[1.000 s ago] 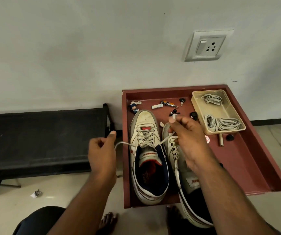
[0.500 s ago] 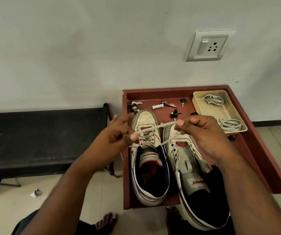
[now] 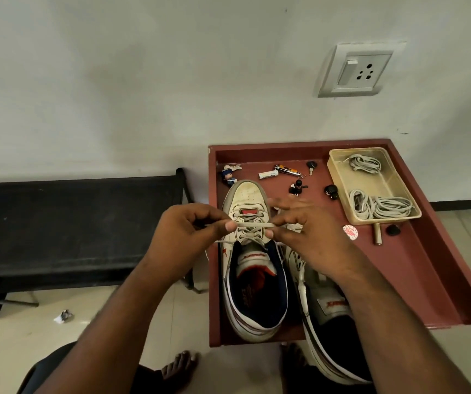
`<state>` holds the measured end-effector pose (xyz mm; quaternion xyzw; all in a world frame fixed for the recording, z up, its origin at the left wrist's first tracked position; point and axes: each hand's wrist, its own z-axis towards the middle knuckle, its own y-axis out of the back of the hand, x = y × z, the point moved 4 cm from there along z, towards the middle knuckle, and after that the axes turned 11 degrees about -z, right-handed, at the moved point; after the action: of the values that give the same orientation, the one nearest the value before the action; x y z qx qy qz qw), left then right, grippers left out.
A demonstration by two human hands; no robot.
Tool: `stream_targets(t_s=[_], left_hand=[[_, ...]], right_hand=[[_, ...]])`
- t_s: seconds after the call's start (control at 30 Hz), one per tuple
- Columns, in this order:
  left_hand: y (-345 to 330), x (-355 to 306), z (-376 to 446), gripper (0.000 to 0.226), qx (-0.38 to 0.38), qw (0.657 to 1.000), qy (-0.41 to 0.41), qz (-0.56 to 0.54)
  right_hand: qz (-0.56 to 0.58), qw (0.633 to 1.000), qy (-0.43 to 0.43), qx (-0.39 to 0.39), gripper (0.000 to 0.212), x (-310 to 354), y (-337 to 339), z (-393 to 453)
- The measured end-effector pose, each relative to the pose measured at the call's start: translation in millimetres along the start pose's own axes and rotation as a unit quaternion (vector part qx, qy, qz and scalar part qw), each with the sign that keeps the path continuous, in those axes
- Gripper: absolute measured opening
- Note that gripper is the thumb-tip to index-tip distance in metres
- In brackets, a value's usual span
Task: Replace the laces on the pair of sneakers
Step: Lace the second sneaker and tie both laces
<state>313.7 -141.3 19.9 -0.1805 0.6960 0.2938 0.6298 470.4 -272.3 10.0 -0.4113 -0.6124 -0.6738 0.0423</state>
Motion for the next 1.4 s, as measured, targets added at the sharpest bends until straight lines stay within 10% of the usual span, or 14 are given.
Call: stream_targets(t_s=[0.2, 0.6, 0.83, 1.4], left_hand=[[-13, -2, 0, 0.013, -0.005, 0.999, 0.005, -0.040], [-16, 2, 1, 0.031, 0.000, 0.999, 0.030, -0.027], [-7, 20, -7, 0.031, 0.073, 0.970, 0.206, 0.106], [-4, 26, -12, 0.017, 0.010, 0.913, 0.342, -0.222]], right_hand=[[0.184, 0.983, -0.002, 0.006, 0.063, 18, -5, -9], [0.153, 0.986, 0.044, -0.055, 0.031, 19, -10, -9], [0.114, 0.990, 0.046, -0.070, 0.015, 11, -8, -7], [0.053, 0.994, 0.077, -0.063, 0.005, 21, -31, -6]])
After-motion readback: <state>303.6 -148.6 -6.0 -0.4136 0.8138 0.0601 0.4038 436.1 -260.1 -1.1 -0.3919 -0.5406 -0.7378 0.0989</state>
